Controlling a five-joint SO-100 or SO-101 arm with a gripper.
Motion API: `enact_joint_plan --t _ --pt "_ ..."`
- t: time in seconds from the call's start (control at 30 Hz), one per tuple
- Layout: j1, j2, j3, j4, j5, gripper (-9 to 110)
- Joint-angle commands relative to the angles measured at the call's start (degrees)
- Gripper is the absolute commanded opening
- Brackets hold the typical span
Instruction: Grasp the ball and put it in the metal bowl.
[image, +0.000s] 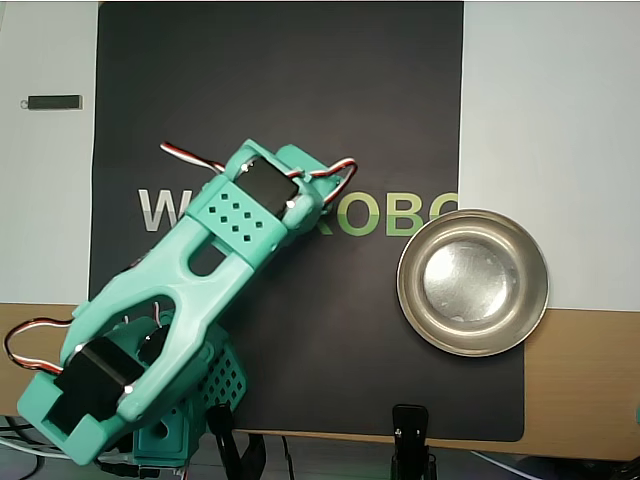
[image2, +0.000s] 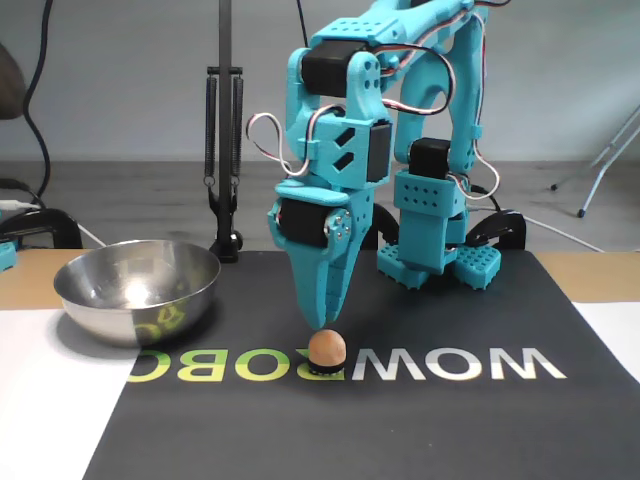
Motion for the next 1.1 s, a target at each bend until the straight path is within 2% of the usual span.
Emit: enact_joint_plan --t 0.0,1.07 --pt "0.26 1.76 -0.18 0.18 -0.18 21" --pt "-0.26 2.64 1.49 -0.53 -0.26 21"
